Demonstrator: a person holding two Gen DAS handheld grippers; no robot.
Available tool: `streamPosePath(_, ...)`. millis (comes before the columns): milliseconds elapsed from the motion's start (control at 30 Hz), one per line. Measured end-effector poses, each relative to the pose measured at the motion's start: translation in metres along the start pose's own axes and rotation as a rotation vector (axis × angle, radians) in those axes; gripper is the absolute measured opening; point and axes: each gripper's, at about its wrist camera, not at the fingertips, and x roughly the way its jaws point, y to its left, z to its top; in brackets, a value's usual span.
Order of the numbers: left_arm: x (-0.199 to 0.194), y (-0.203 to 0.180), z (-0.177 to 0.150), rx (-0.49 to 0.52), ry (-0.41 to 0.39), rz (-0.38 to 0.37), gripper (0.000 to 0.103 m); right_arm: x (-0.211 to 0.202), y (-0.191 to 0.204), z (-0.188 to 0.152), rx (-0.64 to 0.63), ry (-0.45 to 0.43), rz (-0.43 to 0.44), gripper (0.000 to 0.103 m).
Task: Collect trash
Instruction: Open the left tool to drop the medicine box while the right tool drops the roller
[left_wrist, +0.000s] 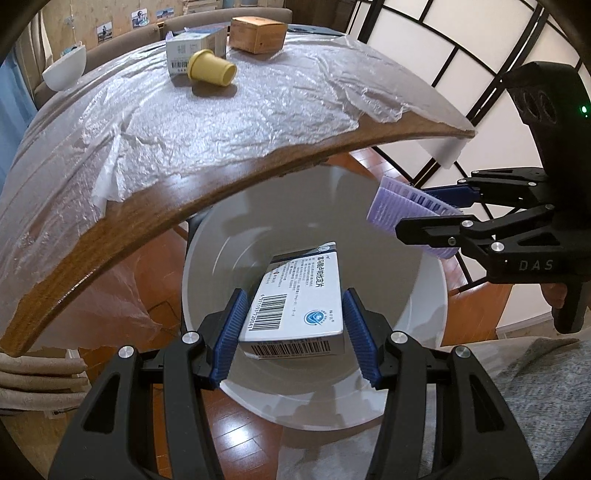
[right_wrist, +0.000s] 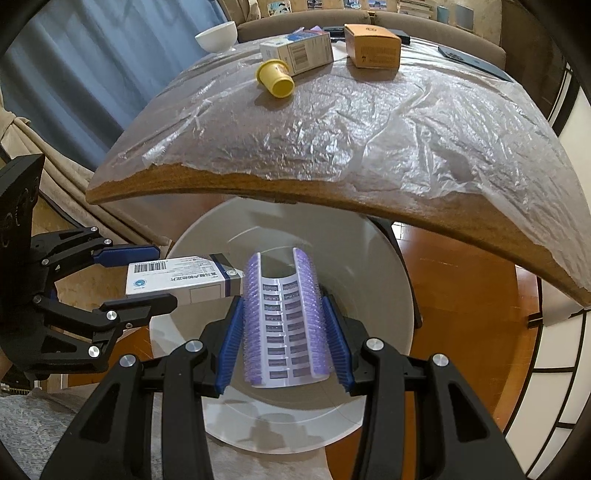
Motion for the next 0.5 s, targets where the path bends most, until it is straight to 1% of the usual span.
streamPosePath(500,0.026,0.004,-0.002,-0.006,0.043,0.014,0.055,0.024,0.0,-0.003,0.003,0.036,-0.004,0.042)
